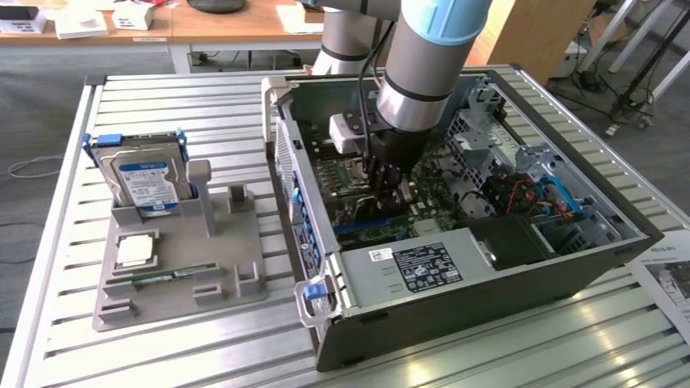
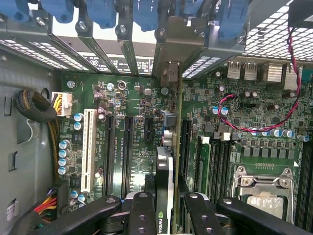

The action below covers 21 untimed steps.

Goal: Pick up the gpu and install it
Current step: 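Insert the gpu into the slot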

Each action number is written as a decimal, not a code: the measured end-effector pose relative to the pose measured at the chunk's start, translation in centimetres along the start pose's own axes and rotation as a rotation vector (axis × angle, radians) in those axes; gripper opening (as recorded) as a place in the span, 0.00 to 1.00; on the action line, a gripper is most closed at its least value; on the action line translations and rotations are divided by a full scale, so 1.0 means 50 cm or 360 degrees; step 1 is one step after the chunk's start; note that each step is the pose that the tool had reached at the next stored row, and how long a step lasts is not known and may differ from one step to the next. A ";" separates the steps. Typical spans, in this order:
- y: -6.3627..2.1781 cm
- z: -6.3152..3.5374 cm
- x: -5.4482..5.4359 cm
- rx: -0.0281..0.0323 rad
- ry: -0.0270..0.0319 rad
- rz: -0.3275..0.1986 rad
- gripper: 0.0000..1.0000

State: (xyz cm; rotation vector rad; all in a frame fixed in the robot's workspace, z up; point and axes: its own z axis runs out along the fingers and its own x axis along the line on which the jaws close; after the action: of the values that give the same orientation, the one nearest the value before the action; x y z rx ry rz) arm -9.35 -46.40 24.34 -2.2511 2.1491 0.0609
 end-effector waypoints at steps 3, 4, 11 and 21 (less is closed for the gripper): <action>0.000 0.000 0.000 0.00001 -0.00003 0.0000 0.27; 0.000 0.000 0.000 0.00002 -0.00004 0.0000 0.27; -0.003 0.000 0.000 -0.00001 -0.00004 0.0000 0.27; -0.002 0.000 0.000 0.00023 -0.00004 0.0000 0.27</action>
State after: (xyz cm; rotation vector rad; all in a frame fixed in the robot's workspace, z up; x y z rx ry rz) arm -9.26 -46.39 24.31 -2.2503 2.1482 0.0596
